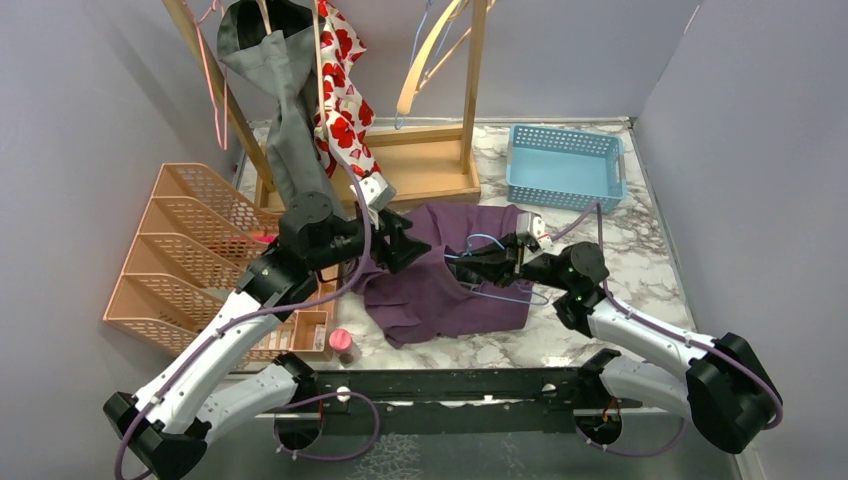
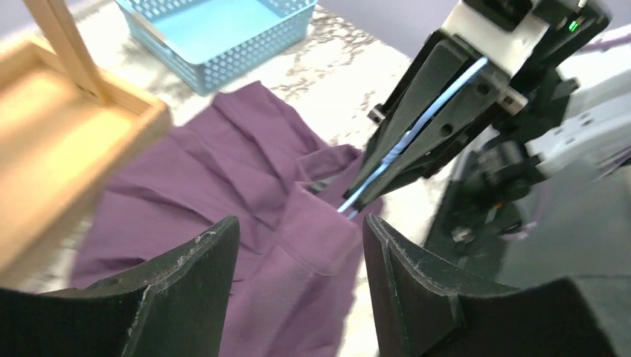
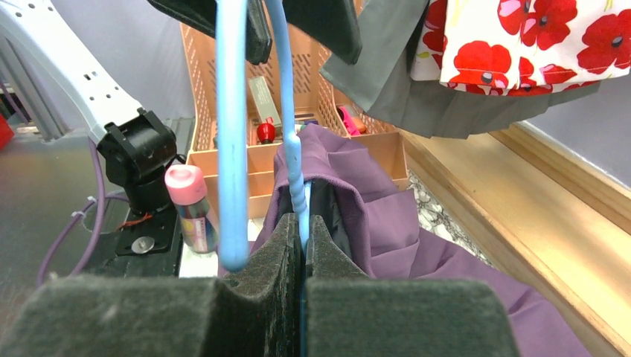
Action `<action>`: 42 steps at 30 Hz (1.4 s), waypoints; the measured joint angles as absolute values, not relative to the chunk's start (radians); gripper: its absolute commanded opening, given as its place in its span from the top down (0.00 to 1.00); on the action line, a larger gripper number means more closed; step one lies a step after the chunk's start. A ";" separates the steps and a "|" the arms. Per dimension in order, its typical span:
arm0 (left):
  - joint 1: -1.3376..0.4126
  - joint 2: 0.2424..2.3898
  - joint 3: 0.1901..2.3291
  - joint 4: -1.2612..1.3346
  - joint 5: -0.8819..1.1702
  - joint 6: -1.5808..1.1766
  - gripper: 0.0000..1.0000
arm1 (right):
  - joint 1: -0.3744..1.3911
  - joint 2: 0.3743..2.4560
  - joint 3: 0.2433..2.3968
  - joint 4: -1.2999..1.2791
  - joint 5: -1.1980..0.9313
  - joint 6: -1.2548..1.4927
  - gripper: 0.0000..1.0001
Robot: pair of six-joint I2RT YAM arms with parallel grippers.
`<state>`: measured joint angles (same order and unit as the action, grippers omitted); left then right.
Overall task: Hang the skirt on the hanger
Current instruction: Hang the skirt on the hanger.
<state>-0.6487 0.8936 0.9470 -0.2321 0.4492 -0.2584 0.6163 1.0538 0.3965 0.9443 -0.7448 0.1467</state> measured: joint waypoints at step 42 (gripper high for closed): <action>-0.649 1.186 1.074 -0.585 0.725 0.699 1.00 | 0.616 1.058 0.472 0.840 -0.827 0.115 0.53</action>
